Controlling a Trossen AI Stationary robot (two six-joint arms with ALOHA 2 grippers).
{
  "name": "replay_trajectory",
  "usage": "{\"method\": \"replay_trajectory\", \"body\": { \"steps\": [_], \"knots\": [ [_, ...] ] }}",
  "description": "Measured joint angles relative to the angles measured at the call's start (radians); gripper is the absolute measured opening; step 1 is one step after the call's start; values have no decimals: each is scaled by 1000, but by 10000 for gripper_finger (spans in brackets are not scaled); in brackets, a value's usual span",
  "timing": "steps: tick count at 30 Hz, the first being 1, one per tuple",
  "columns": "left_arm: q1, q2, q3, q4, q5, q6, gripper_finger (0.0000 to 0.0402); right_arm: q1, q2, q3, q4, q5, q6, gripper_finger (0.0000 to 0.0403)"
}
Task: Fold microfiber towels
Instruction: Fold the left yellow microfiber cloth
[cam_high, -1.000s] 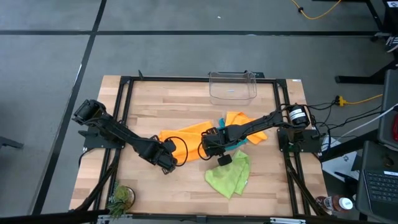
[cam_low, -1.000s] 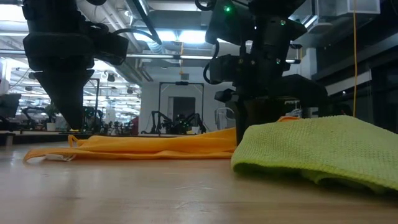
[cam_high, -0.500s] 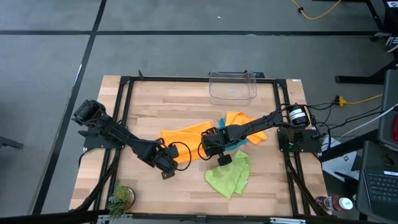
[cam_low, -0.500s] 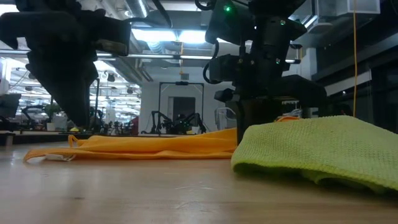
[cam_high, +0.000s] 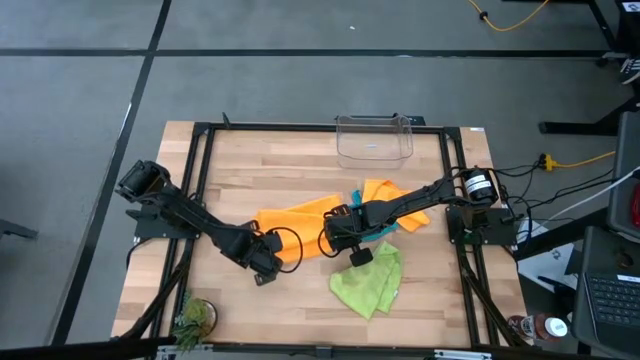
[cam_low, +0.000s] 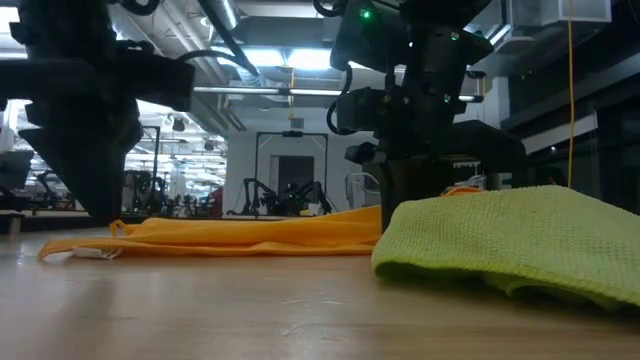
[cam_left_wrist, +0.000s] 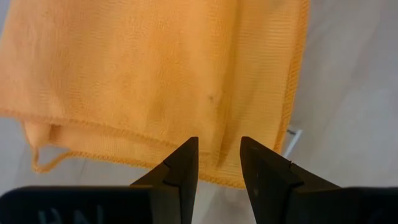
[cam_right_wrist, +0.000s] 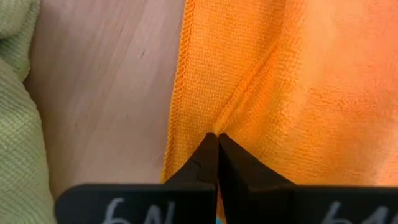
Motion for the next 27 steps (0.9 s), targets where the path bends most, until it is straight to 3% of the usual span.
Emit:
{"method": "replay_trajectory", "body": {
  "steps": [27],
  "knots": [
    [41, 0, -51, 46, 58, 101, 112, 0, -1, 1, 4, 0, 3, 5]
  ]
}}
